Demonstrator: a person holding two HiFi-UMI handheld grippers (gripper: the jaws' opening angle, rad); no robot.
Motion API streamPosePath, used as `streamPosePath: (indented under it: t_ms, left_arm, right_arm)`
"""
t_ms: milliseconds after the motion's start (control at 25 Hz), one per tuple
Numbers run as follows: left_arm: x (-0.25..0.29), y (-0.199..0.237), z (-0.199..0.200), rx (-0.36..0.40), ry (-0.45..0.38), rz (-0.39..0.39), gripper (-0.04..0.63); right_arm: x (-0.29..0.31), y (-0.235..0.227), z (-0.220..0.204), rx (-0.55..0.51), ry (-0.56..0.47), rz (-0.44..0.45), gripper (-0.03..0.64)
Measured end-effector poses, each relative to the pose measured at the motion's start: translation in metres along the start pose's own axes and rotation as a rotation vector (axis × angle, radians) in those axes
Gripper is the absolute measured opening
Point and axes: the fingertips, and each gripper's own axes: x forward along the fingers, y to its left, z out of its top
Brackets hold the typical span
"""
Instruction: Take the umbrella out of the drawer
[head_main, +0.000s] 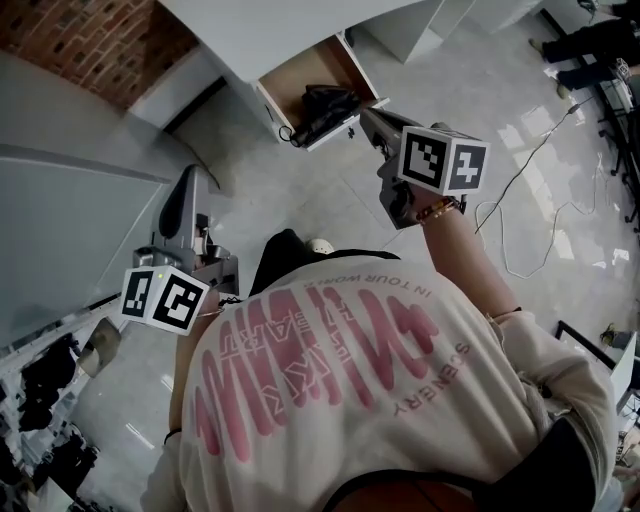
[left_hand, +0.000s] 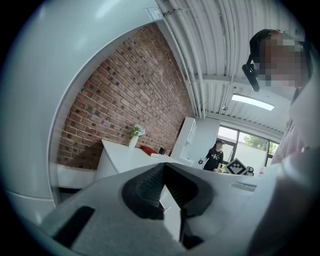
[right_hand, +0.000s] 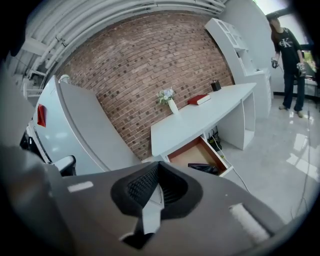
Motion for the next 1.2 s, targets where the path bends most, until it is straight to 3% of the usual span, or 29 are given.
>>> streamPosePath:
  t_ms: [520, 680, 1040, 1200]
  left_arm:
    - [0.05, 0.075, -0.031, -0.071, 0.104, 0.028, 0.003]
    - [0.069, 0.101, -0.027, -0.063, 0.116, 0.035, 0.003]
    - [0.103, 0.146, -0.032, -0.077, 0.177, 0.049, 0.003]
    - [0.126, 0.155, -0.04, -0.091, 0.218, 0.053, 0.003]
  right_arm:
    - [0.091, -0.05, -0.04, 0.172, 0.138, -0.089, 0.012]
    - [0.12, -0.066, -0.048, 0.2, 0.169, -0.133, 0.012]
    - [0.18, -0.108, -0.082, 0.372, 0.247, -0.238, 0.014]
    - [0.203, -0.132, -0.09, 0.446, 0.279, -0.274, 0.054]
